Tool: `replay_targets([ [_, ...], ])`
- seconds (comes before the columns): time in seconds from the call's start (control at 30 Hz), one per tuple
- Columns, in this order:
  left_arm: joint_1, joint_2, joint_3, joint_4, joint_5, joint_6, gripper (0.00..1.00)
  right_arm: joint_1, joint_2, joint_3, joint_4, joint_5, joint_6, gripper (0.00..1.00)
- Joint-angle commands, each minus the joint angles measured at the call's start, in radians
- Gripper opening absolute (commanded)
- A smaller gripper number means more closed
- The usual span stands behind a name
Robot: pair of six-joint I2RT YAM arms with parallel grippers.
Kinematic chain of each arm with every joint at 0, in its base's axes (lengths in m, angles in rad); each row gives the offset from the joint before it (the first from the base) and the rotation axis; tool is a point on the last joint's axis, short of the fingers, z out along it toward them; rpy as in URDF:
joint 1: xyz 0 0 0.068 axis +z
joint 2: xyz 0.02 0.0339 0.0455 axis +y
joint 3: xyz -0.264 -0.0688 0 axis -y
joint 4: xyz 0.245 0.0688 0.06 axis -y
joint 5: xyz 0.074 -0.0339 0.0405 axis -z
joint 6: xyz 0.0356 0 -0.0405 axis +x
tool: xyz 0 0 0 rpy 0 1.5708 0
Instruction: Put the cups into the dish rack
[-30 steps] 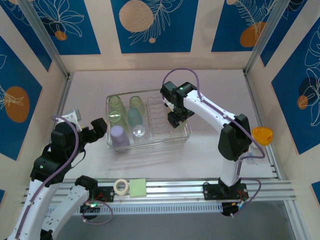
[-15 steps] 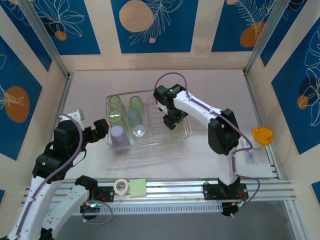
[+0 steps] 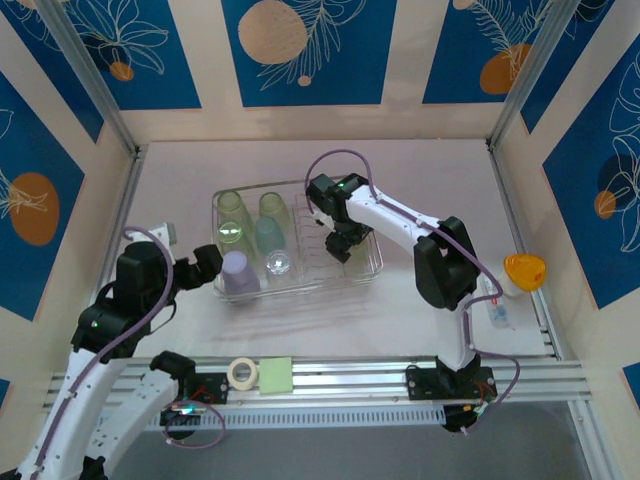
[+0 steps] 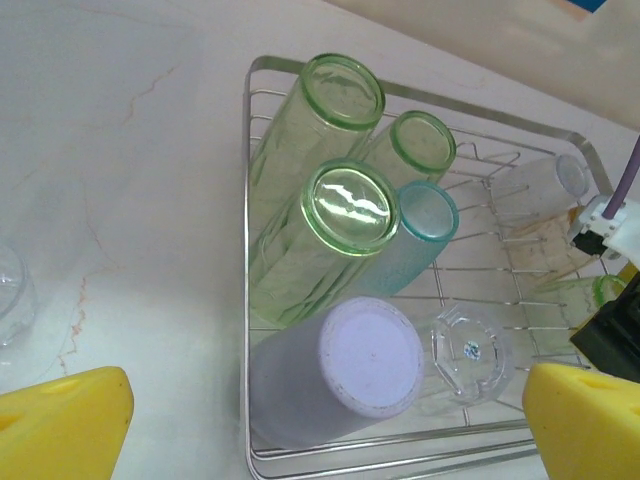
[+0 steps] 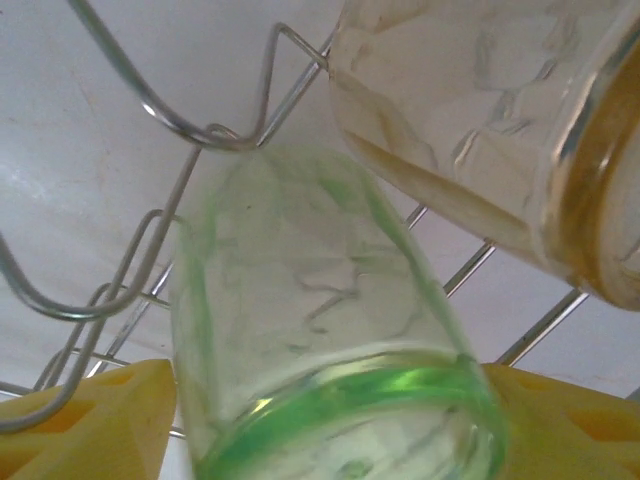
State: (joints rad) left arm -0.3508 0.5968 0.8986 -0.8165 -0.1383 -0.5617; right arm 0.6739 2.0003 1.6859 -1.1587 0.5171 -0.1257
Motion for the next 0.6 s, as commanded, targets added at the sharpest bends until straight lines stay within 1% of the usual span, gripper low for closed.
replay_targets([
  [0.0, 0.006, -0.004, -0.013, 0.018, 0.022, -0.004, 0.99, -0.029, 0.009, -0.032, 0.057, -0.004, -0.037, 0.8],
  [0.23, 0.007, 0.021, -0.01, 0.014, 0.024, 0.005, 1.0, -0.053, 0.008, -0.033, 0.069, -0.014, -0.036, 0.85],
  [0.57, 0.007, 0.02, -0.023, -0.009, 0.023, -0.004, 1.0, -0.043, -0.006, 0.043, -0.048, -0.071, 0.017, 0.87],
])
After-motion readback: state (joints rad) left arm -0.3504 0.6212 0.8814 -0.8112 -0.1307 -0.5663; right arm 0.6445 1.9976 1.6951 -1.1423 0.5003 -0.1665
